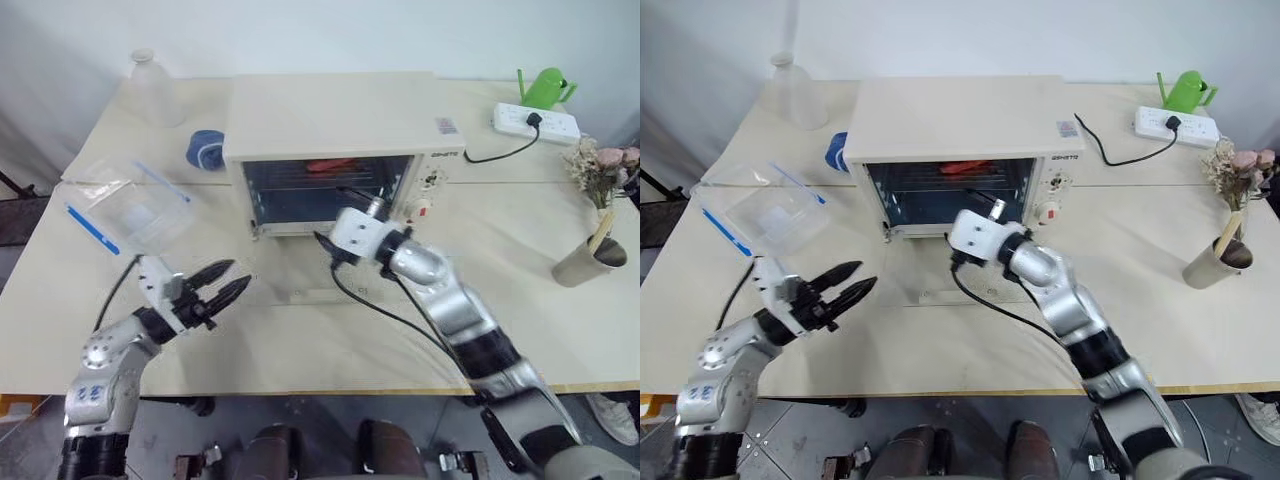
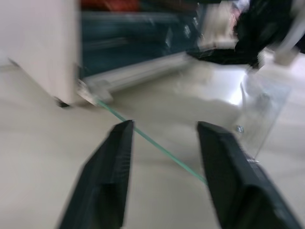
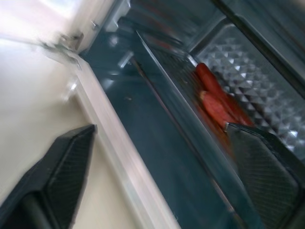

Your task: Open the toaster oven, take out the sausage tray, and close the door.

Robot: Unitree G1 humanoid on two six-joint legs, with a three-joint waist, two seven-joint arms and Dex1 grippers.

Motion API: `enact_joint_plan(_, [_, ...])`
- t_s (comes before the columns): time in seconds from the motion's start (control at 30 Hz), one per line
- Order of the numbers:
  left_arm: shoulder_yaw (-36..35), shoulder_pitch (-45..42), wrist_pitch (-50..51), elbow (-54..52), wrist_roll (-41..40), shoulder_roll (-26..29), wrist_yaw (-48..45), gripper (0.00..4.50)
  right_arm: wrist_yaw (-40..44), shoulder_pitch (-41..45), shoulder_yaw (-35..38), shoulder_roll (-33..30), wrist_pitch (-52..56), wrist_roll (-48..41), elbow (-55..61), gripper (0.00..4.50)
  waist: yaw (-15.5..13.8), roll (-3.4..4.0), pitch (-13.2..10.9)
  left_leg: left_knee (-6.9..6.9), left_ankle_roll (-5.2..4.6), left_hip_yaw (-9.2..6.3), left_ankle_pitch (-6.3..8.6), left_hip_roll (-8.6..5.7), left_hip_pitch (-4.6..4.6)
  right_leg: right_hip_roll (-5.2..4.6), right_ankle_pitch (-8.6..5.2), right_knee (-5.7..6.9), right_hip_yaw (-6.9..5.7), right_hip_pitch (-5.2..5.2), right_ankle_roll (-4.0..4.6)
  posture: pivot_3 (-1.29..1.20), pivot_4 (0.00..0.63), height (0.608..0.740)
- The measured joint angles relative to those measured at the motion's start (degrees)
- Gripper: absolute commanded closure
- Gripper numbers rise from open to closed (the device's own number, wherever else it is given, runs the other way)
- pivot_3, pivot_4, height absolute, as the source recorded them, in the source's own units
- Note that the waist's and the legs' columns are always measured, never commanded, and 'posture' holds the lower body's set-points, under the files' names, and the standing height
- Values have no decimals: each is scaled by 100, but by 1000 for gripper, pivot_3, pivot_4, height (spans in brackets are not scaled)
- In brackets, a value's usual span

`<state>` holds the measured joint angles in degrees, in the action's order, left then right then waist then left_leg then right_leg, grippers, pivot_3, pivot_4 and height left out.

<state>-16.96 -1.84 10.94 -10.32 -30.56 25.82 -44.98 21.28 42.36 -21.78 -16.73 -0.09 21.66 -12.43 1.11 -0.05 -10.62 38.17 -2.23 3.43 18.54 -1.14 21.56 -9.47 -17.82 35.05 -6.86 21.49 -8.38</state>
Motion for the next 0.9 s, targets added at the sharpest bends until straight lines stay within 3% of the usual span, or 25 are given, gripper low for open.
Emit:
enact_joint_plan(0.13, [-228,266,-155,-281,-115,-28,99,85,-688,544,-237,203,-275,570,-970,0,69,0,0,-4,2,-13,0,2,0,4,0,4,-7,-2,0,0,150,740])
enact_joint_plan(0.2, [-243,383,-139,-401,-200,-42,119,38,-991,835,-272,330,-263,784,-1503,0,93,0,0,-4,2,-12,0,4,0,6,0,5,-7,-1,0,0,150,740])
enact_joint_plan(0.3, [-219,417,-137,-502,-254,-96,169,0,-1384,1201,-279,445,-284,1024,-2029,585,93,0,0,-4,3,-15,-1,6,0,8,0,6,-8,0,0,0,150,740])
enact_joint_plan(0.67, [113,-232,-77,-201,-284,-92,108,0,-1578,1414,-465,494,-472,1442,-2560,4265,103,0,1,-6,4,-13,-1,9,-1,15,0,7,-6,-1,0,0,150,740])
enact_joint_plan(0.9, [294,-1473,51,742,-295,-36,-105,0,-1391,1332,-520,338,-517,1645,-2241,4398,92,-8,5,-4,8,-20,-2,12,8,21,0,3,-11,2,0,0,150,740])
